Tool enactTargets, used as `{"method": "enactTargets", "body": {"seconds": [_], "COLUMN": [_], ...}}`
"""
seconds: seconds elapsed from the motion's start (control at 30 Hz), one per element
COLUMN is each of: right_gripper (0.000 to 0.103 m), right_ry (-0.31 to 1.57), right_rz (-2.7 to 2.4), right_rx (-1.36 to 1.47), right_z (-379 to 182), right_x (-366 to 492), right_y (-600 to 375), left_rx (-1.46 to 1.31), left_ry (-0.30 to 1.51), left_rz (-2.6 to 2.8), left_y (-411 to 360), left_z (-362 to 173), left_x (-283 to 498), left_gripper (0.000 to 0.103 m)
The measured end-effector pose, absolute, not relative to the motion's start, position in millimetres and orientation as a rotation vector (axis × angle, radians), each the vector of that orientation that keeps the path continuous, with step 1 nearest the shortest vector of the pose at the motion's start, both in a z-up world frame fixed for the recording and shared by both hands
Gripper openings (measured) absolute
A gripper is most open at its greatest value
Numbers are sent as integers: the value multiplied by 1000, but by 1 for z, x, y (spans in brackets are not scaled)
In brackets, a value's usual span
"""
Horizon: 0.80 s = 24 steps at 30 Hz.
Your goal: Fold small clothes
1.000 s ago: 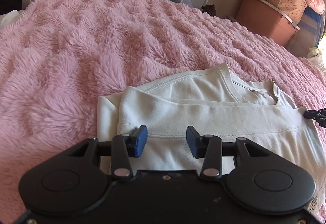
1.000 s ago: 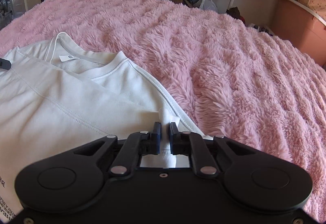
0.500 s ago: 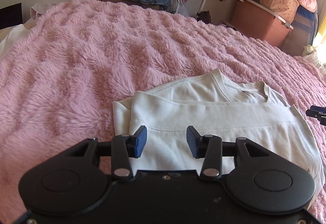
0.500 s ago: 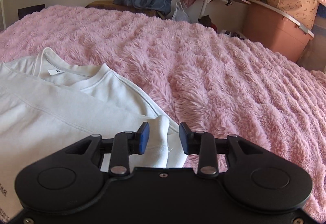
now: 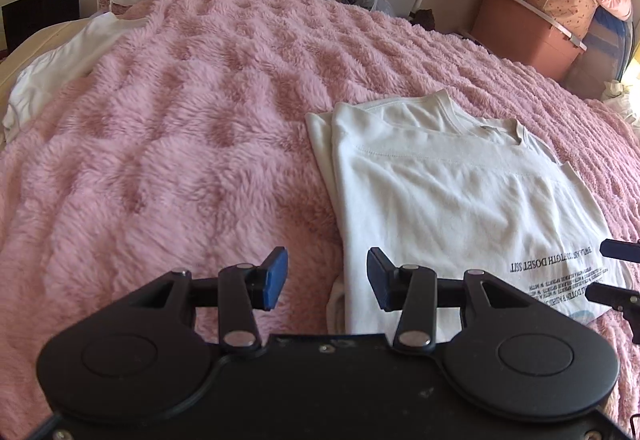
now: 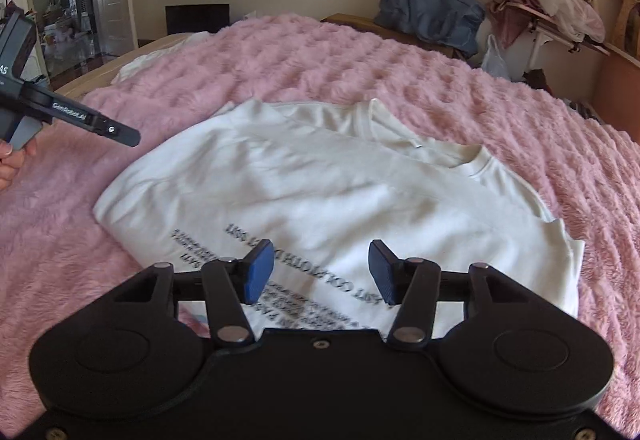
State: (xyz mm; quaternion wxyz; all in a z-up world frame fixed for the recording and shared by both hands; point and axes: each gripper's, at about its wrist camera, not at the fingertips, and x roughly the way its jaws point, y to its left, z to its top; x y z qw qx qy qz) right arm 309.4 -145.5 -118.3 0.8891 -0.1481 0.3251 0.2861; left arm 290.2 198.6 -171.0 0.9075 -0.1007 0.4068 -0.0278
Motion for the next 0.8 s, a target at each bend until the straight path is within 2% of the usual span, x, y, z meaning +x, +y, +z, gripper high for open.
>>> {"method": "enactTargets", "body": {"seconds": [0.13, 0.17, 0.2, 0.37, 0.6, 0.73, 0.8], "right_gripper": [92, 98, 99, 99, 96, 85, 84], "right_ry": [642, 622, 606, 449, 513, 535, 491], "right_rz": [549, 514, 478, 577, 581, 582, 544], "right_rx": [-417, -435, -454, -548, -627, -635, -712], "right_z": [-124, -125, -126, -127, -150, -162, -170], "right_x": [265, 255, 247, 202, 202, 207, 207], "right_y": [-91, -79, -68, -32, 21, 36, 45], "left_rx": [-218, -218, -217, -230, -254, -286, -333], "left_ry": [854, 852, 849, 840, 836, 839, 834], "left_rz": [-46, -45, -47, -47, -42, -51, -68], "left_y": [204, 206, 208, 221, 239, 246, 251], "left_z": [-173, -173, -173, -172, -178, -187, -192], "left_x": [277, 274, 272, 273, 289, 301, 310], "left_gripper": [47, 47, 47, 47, 48, 48, 48]}}
